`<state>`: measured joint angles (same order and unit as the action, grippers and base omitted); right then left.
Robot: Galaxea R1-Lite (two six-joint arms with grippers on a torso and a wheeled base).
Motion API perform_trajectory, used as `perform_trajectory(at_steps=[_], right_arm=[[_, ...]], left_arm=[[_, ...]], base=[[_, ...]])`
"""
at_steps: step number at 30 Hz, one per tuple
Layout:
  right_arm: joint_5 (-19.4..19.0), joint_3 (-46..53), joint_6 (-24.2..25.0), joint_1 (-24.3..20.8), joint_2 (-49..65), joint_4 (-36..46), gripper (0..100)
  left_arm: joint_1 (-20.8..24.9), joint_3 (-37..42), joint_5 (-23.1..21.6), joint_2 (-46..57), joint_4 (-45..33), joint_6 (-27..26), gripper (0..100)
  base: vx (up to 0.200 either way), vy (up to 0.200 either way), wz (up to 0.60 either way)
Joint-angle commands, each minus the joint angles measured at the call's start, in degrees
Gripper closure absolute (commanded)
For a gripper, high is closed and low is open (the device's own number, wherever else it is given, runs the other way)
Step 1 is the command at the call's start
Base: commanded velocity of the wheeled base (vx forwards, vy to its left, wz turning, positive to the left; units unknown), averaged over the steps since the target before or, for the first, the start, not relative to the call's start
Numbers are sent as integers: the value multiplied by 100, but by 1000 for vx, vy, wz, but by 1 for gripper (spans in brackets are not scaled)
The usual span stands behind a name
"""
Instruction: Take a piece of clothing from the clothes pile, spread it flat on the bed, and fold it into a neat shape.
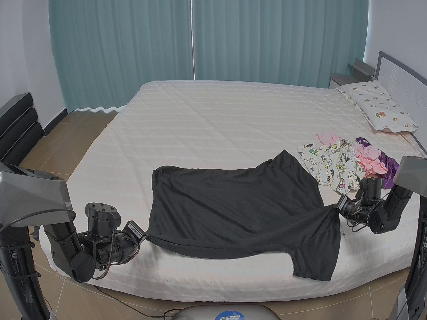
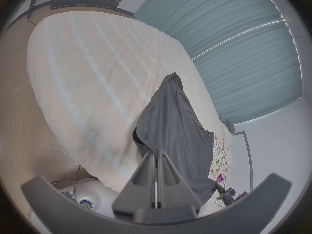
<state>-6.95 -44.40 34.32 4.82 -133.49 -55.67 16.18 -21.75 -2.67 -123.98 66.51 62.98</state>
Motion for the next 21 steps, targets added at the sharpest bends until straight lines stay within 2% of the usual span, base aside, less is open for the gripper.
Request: perform_trajectory(at_steps=[1,6,7,12,17,21], right_arm=[[-8,-385,-4,-68,-37,118,100],[-35,-755,-4,-156,-222,294,100],[-35,-807,5,-165,-274,303,0],[62,-781,58,-112,-292,399,0],[150,-447,84,169,-134,470,0],[80,450,102,195,253,426,0]], left_arm=[[-71,-31,-5,-21,2,4,100],[-80,-40,-5,-171,134,4,100],[-80,-31,-5,-206,222,4,100],[-88,21,-5,-302,486,4,100],[-88,21,-5,-302,486,4,100],[-88,21,-5,-302,486,4,100]], base=[[0,0,0],[0,0,0],[0,0,0],[0,0,0],[0,0,0],[0,0,0]])
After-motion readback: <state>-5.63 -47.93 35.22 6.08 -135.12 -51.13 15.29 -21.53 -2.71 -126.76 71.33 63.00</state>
